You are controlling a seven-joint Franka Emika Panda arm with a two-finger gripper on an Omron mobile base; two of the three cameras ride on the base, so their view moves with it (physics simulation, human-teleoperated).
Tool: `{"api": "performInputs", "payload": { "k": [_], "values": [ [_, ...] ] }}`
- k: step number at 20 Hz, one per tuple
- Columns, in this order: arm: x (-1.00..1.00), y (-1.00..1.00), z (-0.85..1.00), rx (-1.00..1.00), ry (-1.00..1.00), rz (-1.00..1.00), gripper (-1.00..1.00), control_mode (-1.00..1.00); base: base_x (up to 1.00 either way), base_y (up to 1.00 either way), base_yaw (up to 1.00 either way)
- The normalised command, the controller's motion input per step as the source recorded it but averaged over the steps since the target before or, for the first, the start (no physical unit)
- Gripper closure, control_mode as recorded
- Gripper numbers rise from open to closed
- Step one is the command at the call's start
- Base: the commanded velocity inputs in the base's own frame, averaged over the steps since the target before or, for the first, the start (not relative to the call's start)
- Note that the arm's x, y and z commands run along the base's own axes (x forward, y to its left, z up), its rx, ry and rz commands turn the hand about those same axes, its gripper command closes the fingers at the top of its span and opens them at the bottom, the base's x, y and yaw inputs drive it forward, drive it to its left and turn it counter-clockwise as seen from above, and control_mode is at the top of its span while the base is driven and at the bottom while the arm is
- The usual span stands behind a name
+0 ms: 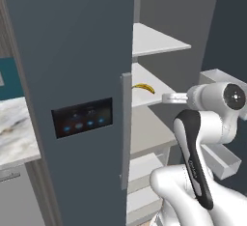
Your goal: Retrieve the mango and banana from the fridge and place them into the bowl on the dining table.
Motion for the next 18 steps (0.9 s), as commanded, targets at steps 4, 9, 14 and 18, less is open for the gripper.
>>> {"api": "performInputs", "payload": {
  "k": [4, 9, 14, 18],
  "values": [
    [0.0, 0.0, 0.0, 0.0, 0.0, 0.0, -1.0, 1.0, 0.0, -0.33, 0.0],
    [0.0, 0.0, 0.0, 0.0, 0.0, 0.0, -1.0, 1.0, 0.09, -0.31, 0.0],
    [0.0, 0.0, 0.0, 0.0, 0.0, 0.0, -1.0, 1.0, 0.49, -0.05, 0.06],
    [0.0, 0.0, 0.0, 0.0, 0.0, 0.0, -1.0, 1.0, 0.49, -0.07, 0.1]
  ]
}}
